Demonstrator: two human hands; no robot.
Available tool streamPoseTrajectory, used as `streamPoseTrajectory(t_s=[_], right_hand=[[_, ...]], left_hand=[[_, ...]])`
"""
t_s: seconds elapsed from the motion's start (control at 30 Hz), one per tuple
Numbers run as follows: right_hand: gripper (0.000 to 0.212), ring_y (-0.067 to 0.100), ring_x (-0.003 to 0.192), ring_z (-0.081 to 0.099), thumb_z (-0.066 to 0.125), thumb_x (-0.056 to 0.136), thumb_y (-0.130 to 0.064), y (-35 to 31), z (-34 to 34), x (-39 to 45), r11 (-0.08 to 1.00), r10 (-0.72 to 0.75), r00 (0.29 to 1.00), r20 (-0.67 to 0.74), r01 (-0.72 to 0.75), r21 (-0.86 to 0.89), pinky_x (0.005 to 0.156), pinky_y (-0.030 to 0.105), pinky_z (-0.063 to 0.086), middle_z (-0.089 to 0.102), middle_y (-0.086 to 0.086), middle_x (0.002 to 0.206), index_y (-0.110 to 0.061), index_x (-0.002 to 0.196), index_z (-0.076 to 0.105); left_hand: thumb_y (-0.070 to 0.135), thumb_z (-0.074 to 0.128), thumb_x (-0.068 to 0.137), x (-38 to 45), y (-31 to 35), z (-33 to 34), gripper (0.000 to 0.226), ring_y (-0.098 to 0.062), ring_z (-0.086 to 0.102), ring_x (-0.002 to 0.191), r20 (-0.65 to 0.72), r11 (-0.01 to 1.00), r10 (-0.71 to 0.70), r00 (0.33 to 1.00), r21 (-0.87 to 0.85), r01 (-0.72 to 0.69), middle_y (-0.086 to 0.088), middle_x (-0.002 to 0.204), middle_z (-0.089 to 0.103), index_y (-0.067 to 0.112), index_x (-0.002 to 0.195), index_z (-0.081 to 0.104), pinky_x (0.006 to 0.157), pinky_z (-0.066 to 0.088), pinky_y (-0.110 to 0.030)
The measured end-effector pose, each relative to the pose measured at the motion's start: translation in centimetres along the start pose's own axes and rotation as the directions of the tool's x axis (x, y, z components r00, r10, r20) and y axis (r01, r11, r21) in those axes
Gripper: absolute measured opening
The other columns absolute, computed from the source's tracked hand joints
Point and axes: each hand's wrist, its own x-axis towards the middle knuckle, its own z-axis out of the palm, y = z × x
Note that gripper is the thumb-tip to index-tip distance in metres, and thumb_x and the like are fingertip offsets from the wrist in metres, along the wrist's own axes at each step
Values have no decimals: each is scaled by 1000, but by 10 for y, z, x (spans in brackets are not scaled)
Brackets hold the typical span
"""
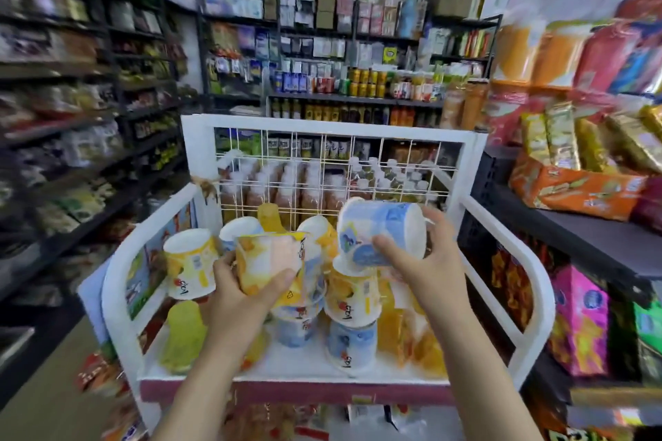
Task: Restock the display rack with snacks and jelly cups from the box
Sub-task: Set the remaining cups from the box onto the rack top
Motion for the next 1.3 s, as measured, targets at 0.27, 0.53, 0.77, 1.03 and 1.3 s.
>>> streamPoseTrajectory(t_s=[0.27,0.53,0.77,1.03,1.3], right_hand=[[86,25,132,37,80,77,-50,-2,88,85,938,-91,916,390,211,-277,99,39,40,42,1,145,-23,146,36],[79,31,98,60,77,81,-46,33,138,81,846,14,841,541,279,-455,69,34,45,50,14,127,-28,142,28],[74,28,128,42,66,91,-40,33,120,41,849,-279,913,298,379,-367,100,44,45,40,13,141,-15,150,28],[84,3,144,25,79,77,-48,23,97,-31,901,-292,677,676,432,-44,116,24,27,32,-10,154,-35,149,37],[87,9,105,58,80,51,-66,33,97,-79,889,-20,817,576,278,-364,90,36,50,62,-14,112,-29,125,53]], left_hand=[[34,80,78,11,-28,-11,78,-10,56,101,-164,997,-46,985,-65,36,11,120,55,30,142,35,80,44,-32],[38,81,75,7,-45,-38,77,-12,51,118,-204,997,-74,976,15,79,17,128,51,39,141,41,84,46,-32],[48,92,54,1,-41,-53,81,-5,59,113,-93,996,-80,992,19,82,18,127,58,48,124,51,85,53,-30],[59,84,47,-1,-30,-54,77,-4,62,109,74,996,-12,997,86,5,17,118,65,49,117,56,87,54,-32],[51,92,48,-18,-28,-51,89,1,55,111,344,950,88,935,253,-183,18,121,58,53,125,47,89,46,-25]])
